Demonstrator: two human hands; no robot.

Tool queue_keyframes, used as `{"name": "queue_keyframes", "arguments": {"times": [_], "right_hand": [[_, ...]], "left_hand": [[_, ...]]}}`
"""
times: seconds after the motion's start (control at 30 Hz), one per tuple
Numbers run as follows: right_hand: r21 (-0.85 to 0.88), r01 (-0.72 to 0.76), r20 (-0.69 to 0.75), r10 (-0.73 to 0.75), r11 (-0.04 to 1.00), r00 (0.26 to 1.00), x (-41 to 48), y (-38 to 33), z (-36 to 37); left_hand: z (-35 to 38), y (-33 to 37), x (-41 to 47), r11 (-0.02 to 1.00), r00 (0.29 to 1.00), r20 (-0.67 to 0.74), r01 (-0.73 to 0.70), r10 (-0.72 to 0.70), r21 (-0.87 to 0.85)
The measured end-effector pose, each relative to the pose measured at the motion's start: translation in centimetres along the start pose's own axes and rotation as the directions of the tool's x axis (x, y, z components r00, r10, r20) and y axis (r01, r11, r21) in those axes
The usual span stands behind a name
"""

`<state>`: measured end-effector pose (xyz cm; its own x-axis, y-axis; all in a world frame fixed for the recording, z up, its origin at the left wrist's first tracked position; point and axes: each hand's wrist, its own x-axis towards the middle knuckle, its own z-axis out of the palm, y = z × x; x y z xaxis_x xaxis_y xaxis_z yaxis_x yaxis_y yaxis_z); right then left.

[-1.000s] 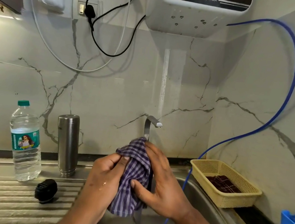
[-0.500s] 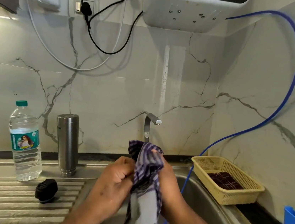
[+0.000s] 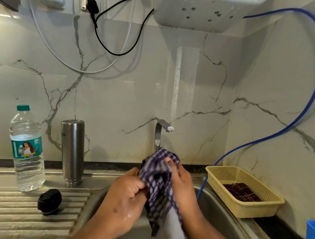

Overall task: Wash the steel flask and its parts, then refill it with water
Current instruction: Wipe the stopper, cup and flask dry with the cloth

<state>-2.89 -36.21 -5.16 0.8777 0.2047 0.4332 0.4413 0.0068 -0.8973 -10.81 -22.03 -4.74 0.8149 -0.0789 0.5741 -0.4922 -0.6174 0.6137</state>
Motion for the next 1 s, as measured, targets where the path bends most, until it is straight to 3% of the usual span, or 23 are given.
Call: {"name": "queue_keyframes", "arguments": {"times": [0.07, 0.13, 0.2, 0.23, 0.3, 0.37, 0.47, 0.6, 0.73, 0.87, 1.0], "right_hand": [[0.005, -0.145, 0.073, 0.145, 0.989, 0.987, 0.5, 0.6, -0.9], [0.010, -0.195, 0.025, 0.194, 0.981, 0.981, 1.1, 0.5, -1.4], [-0.022, -0.212, 0.000, 0.212, 0.977, 0.977, 1.3, -0.4, -1.7], [-0.043, -0.192, -0.012, 0.191, 0.981, 0.981, 0.9, -1.0, -1.7], [-0.127, -0.017, -0.042, 0.012, 0.992, 0.999, -0.2, -1.9, -1.3], [-0.235, 0.242, -0.038, -0.257, 0.941, 0.966, -1.6, -2.2, -0.6], [-0.331, 0.494, 0.105, -0.489, 0.804, 0.866, -2.5, -1.2, 0.2], [-0.253, 0.561, 0.116, -0.551, 0.788, 0.827, -2.3, -0.7, 0.2], [-0.260, 0.584, 0.162, -0.562, 0.769, 0.811, -2.1, -0.2, -0.1], [-0.233, 0.510, 0.069, -0.509, 0.828, 0.858, -2.1, 0.3, 0.7], [-0.184, 0.430, -0.058, -0.447, 0.884, 0.893, -2.1, 0.6, 1.9]], "left_hand": [[0.2, -0.6, 0.0, 0.983, 0.997, 0.022, -0.071, 0.068, 0.171], [0.3, -0.4, -0.1, 0.978, 0.996, 0.049, -0.077, 0.069, 0.195], [0.5, 0.3, -0.3, 0.993, 0.996, 0.081, -0.033, 0.024, 0.112], [0.6, 0.9, -0.2, 0.998, 0.995, 0.080, 0.062, -0.061, -0.006], [0.6, 2.1, 0.0, 0.863, 0.952, 0.054, 0.298, -0.303, -0.409], [0.5, 2.9, 0.1, 0.638, 0.894, 0.038, 0.348, -0.447, -0.687], [-0.1, 3.5, 0.1, 0.474, 0.880, 0.053, 0.304, -0.473, -0.826], [-0.9, 3.8, -0.1, 0.324, 0.897, 0.110, 0.266, -0.428, -0.908], [-0.7, 3.7, 0.0, 0.310, 0.905, 0.114, 0.255, -0.409, -0.916], [-0.3, 2.9, 0.0, 0.266, 0.887, 0.138, 0.276, -0.440, -0.924], [0.6, 2.7, -0.1, 0.393, 0.902, 0.078, 0.261, -0.425, -0.882]]}}
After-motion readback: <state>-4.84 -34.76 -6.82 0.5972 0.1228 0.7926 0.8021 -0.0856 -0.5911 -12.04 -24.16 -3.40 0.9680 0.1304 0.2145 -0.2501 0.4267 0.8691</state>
